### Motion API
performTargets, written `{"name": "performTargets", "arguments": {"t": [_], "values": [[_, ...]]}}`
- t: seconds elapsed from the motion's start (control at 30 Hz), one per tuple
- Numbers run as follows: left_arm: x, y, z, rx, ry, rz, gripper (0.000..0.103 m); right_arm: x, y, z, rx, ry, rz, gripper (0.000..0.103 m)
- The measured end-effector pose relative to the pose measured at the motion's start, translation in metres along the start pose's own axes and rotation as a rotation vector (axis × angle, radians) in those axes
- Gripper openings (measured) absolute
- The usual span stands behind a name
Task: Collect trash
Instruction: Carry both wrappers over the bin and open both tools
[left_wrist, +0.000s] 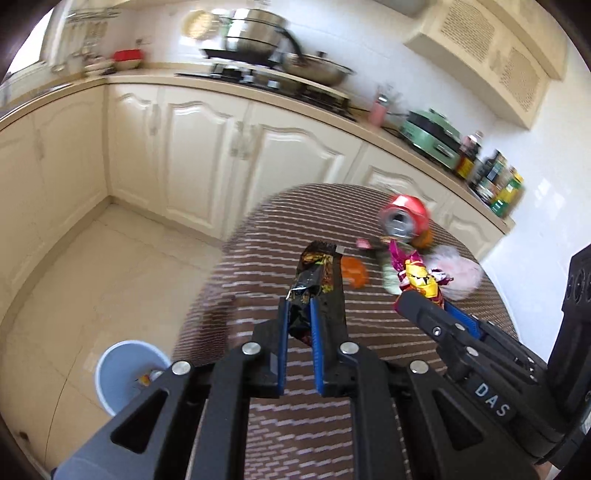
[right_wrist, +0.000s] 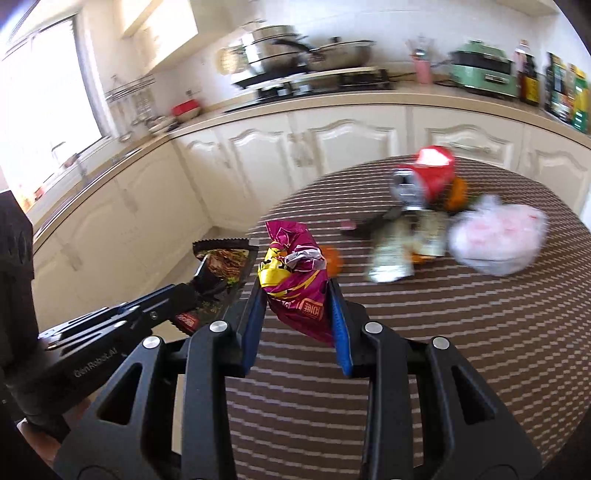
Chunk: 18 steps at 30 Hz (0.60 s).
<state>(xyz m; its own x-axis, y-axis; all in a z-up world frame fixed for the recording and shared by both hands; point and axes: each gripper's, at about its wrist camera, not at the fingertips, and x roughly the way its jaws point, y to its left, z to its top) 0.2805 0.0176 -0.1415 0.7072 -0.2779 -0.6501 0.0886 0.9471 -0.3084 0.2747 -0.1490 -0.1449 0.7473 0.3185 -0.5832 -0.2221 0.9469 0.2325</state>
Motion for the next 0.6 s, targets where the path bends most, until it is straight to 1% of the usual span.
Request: {"name": "performTargets", "arguments": {"t": [0.17, 0.33, 0.5, 0.6], "values": [[-0.023, 0.075, -0.007, -0.096, -0.013, 0.103, 0.01, 0.034, 0.066, -0.005, -0.074, 0.051, 0.093, 0.033], [-0.034, 0.151, -0.024, -0.19, 0.014, 0.207, 0.01, 0.078, 0.135, -0.02, -0.156, 0.13, 0.183, 0.033], [-0.031, 0.221, -0.045, -0.295, 0.069, 0.292, 0.01, 0.122, 0.181, -0.044, -0.213, 0.218, 0.226, 0.033], [-0.022, 0.247, -0.053, -0.329, 0.102, 0.313, 0.01, 0.148, 0.199, -0.059, -0.236, 0.266, 0.231, 0.033]]}}
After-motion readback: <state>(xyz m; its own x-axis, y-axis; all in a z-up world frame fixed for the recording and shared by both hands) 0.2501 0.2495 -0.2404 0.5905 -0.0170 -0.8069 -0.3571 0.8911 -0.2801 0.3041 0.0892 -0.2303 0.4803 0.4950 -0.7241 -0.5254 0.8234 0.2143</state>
